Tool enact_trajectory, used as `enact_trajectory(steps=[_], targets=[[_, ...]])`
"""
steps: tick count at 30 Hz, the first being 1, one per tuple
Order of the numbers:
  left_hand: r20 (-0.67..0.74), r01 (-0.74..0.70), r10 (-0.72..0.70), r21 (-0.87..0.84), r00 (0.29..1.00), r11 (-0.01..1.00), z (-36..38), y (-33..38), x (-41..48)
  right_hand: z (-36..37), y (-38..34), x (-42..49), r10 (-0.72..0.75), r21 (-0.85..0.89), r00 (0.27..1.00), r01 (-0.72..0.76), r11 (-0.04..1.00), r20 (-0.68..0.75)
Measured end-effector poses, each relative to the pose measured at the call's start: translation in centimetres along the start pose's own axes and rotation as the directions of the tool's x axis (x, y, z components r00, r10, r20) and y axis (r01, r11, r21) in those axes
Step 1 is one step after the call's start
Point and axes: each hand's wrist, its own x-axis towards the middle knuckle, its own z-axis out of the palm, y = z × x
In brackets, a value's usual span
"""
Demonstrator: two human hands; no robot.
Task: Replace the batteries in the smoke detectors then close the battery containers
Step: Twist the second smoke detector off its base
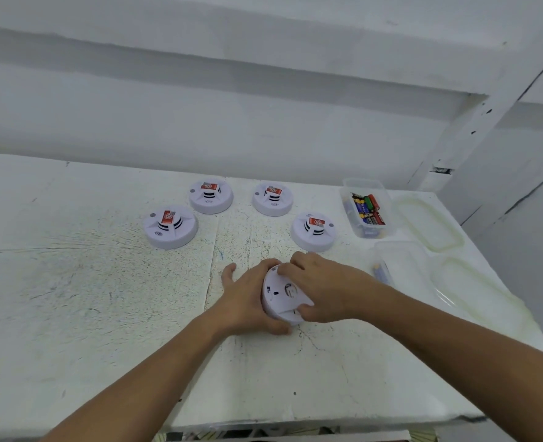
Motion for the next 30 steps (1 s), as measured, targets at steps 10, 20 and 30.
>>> enact_trajectory(steps=[10,20,30], targets=[[0.050,-0.068,0.064,0.066,0.997,0.996,0.7,0.8,1.1,-1.0,0.8,0.7,-0.073,-0.133,0.991,0.088,0.987,0.112],[0.085,-0.080,0.072,0.104,0.994,0.991,0.4,0.8,1.9,-1.0,1.0,1.6,-0.157,-0.115,0.976,0.175,0.978,0.150],[0.102,-0.056,0.040,0.157,0.994,0.986,0.2,0.7,2.0,-0.4,1.8,1.1,-0.170,-0.033,0.983,0.172,0.984,0.066]])
